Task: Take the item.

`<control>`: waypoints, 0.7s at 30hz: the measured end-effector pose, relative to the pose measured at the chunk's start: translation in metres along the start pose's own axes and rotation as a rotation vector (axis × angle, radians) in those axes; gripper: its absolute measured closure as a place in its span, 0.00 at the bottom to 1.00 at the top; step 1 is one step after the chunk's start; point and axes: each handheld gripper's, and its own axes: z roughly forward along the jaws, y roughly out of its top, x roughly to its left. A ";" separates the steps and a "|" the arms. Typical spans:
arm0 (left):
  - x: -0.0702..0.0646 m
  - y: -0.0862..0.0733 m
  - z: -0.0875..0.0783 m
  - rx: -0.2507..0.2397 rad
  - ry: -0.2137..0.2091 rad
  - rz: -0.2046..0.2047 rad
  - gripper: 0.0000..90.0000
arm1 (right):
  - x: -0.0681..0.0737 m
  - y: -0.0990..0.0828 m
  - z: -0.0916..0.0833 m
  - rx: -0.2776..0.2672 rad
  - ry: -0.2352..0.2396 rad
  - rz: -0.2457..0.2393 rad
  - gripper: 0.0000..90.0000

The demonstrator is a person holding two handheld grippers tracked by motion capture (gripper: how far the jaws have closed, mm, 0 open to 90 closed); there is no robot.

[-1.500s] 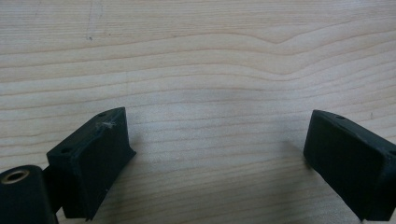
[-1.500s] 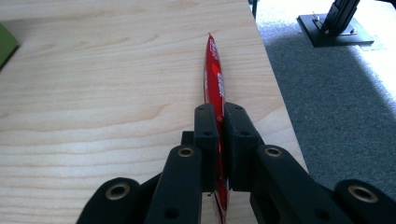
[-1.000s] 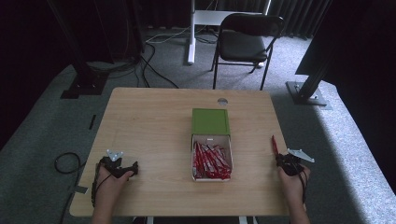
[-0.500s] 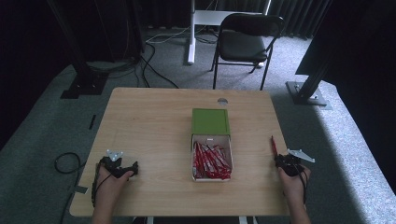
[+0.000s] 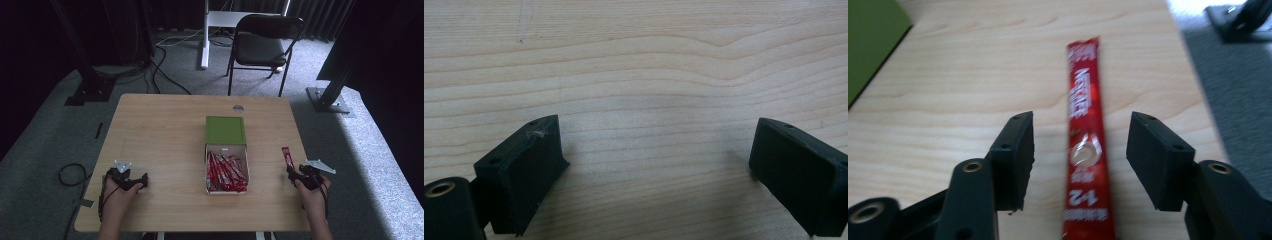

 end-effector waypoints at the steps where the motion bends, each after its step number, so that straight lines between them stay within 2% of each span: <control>1: 0.000 0.000 0.000 0.000 0.000 0.000 0.09 | 0.000 -0.001 0.001 0.005 0.017 0.002 0.47; 4: 0.000 0.000 0.000 0.000 0.000 0.000 0.09 | 0.002 -0.002 0.001 0.016 0.035 -0.003 0.47; 8: 0.000 0.000 0.000 -0.001 0.000 -0.001 0.09 | 0.004 -0.003 0.002 0.016 0.076 -0.004 0.39; 19: 0.000 0.000 0.000 0.001 0.000 0.000 0.09 | 0.008 -0.002 -0.001 0.008 0.110 -0.030 0.29; 21: 0.000 0.000 0.000 0.002 -0.001 0.002 0.09 | 0.009 -0.001 -0.003 0.008 0.127 -0.045 0.23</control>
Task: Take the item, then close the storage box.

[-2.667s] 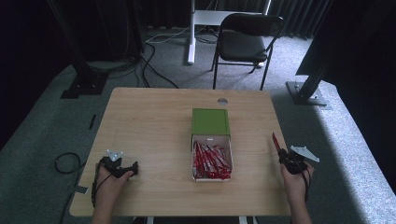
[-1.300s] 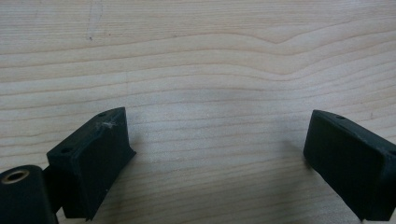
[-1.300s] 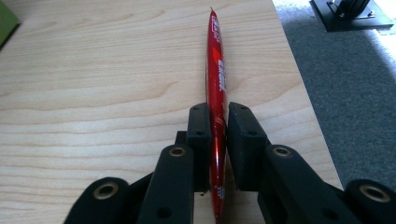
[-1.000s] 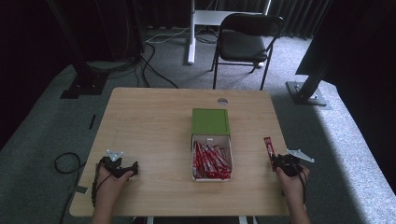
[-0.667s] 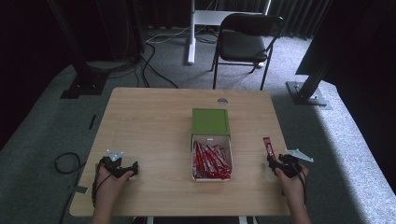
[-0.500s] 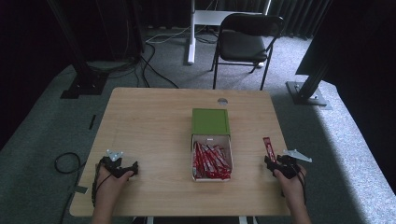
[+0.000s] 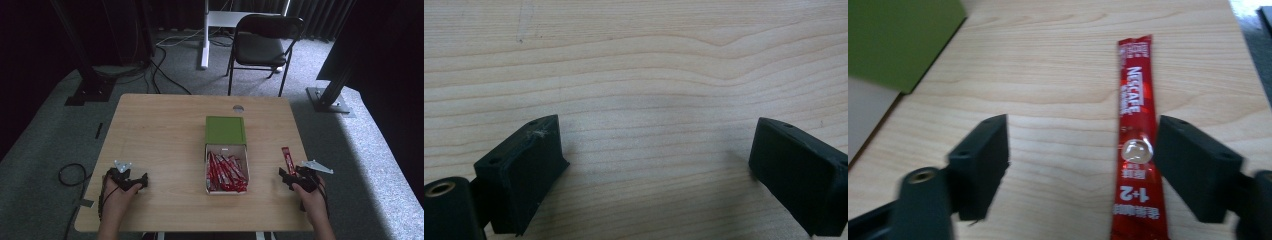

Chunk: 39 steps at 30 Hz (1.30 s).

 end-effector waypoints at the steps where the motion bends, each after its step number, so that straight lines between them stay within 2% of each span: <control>1: 0.000 0.000 0.000 0.001 -0.006 0.007 0.09 | 0.001 0.000 -0.001 0.001 0.007 -0.013 0.21; 5: -0.002 0.000 0.000 -0.001 -0.025 0.031 0.09 | 0.004 0.000 -0.001 0.020 0.029 -0.059 0.17; 9: -0.003 0.000 -0.001 -0.010 -0.046 0.064 0.09 | 0.006 -0.001 0.000 0.029 0.048 -0.081 0.15; 11: -0.005 0.000 -0.002 -0.043 -0.062 0.088 0.09 | 0.007 -0.001 0.000 0.031 0.056 -0.095 0.15; 13: -0.007 0.001 -0.003 -0.036 -0.067 0.102 0.09 | 0.008 -0.002 0.000 0.035 0.067 -0.101 0.15; 20: -0.019 0.004 -0.005 -0.019 -0.126 0.169 0.09 | 0.012 -0.003 0.001 0.041 0.095 -0.120 0.15; 25: -0.029 0.008 -0.009 -0.042 -0.178 0.181 0.09 | 0.013 -0.003 0.001 0.042 0.106 -0.125 0.15; 30: -0.042 0.014 -0.016 -0.069 -0.233 0.196 0.09 | 0.019 -0.003 0.001 0.034 0.147 -0.151 0.15; 39: -0.062 0.021 -0.029 -0.126 -0.299 0.238 0.09 | 0.030 0.004 -0.005 0.016 0.186 -0.184 0.15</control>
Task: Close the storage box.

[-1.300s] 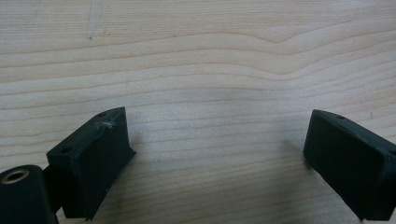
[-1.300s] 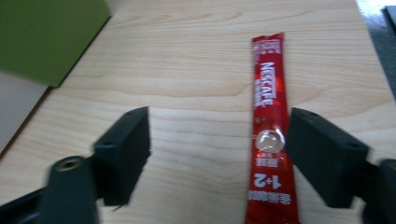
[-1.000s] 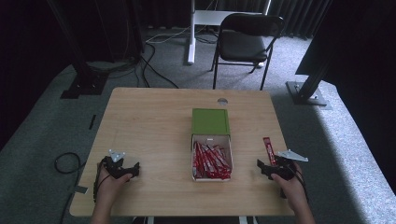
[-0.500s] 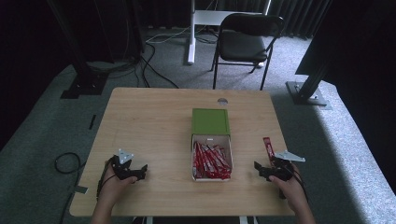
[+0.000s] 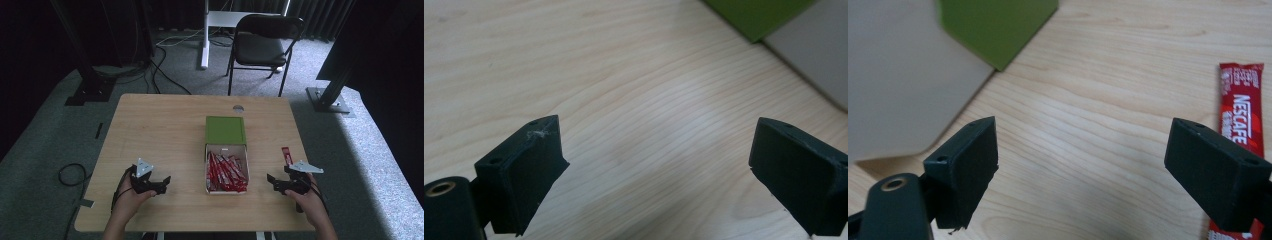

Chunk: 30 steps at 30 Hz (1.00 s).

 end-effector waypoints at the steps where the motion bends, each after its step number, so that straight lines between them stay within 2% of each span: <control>1: -0.002 0.003 -0.001 -0.009 -0.006 0.008 0.09 | 0.001 0.001 -0.001 -0.005 0.005 0.004 0.15; 8: -0.024 0.022 -0.009 -0.082 -0.088 0.048 0.09 | 0.011 0.014 -0.010 -0.040 0.033 -0.022 0.15; 13: -0.037 0.033 -0.014 -0.118 -0.130 0.080 0.09 | 0.019 0.024 -0.016 -0.069 0.059 -0.038 0.15; 15: -0.042 0.036 -0.015 -0.127 -0.138 0.091 0.09 | 0.023 0.028 -0.018 -0.080 0.077 -0.043 0.15; 17: -0.048 0.039 -0.016 -0.136 -0.165 0.093 0.09 | 0.027 0.032 -0.021 -0.092 0.100 -0.051 0.15; 20: -0.056 0.043 -0.016 -0.144 -0.192 0.117 0.09 | 0.034 0.036 -0.024 -0.104 0.125 -0.065 0.15; 25: -0.067 0.050 -0.016 -0.171 -0.243 0.130 0.09 | 0.043 0.041 -0.026 -0.115 0.164 -0.083 0.15; 28: -0.073 0.052 -0.013 -0.172 -0.262 0.138 0.09 | 0.047 0.042 -0.026 -0.114 0.175 -0.097 0.15; 30: -0.076 0.052 -0.012 -0.176 -0.290 0.133 0.09 | 0.052 0.043 -0.025 -0.117 0.193 -0.103 0.15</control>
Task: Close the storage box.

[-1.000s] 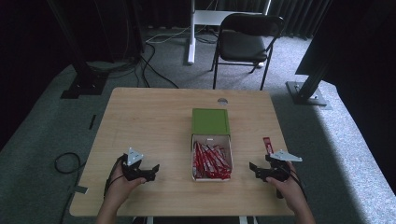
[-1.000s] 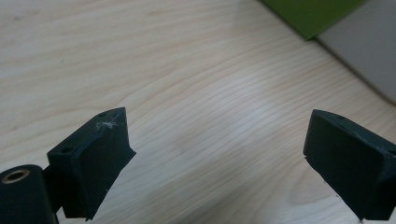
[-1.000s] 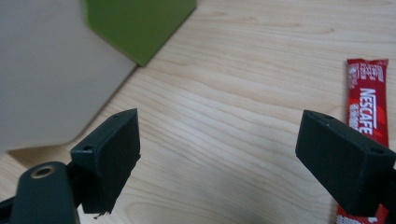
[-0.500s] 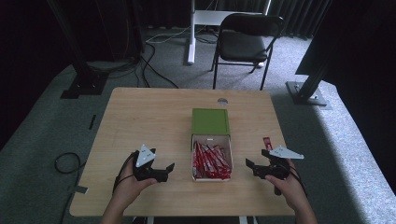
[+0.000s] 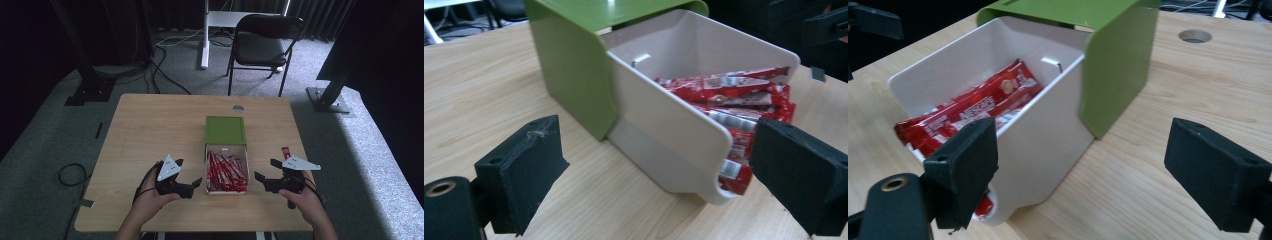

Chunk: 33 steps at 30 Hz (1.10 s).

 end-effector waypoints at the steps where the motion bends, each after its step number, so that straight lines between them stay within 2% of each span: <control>1: -0.002 0.000 0.001 0.001 -0.009 -0.002 0.09 | 0.002 0.000 0.000 -0.001 0.006 -0.003 0.15; 3: -0.006 0.001 0.002 0.007 -0.017 0.021 0.09 | 0.007 0.001 0.000 -0.002 0.033 -0.014 0.15; 8: -0.012 0.004 0.005 -0.007 -0.040 0.039 0.09 | 0.014 0.000 0.004 0.011 0.055 -0.038 0.15; 12: -0.013 0.003 0.010 0.001 -0.029 0.053 0.09 | 0.015 -0.003 0.009 0.022 0.059 -0.039 0.15; 23: -0.006 -0.005 0.023 0.029 -0.006 0.035 0.09 | 0.010 -0.010 0.018 0.045 0.054 -0.028 0.15; 25: -0.006 -0.006 0.026 0.029 -0.016 0.012 0.09 | 0.009 -0.011 0.019 0.049 0.052 -0.023 0.15; 27: -0.006 -0.006 0.028 0.043 -0.008 0.038 0.09 | 0.009 -0.012 0.020 0.047 0.056 -0.020 0.15; 33: -0.003 -0.008 0.032 0.049 -0.002 0.025 0.09 | 0.007 -0.014 0.023 0.049 0.060 -0.014 0.14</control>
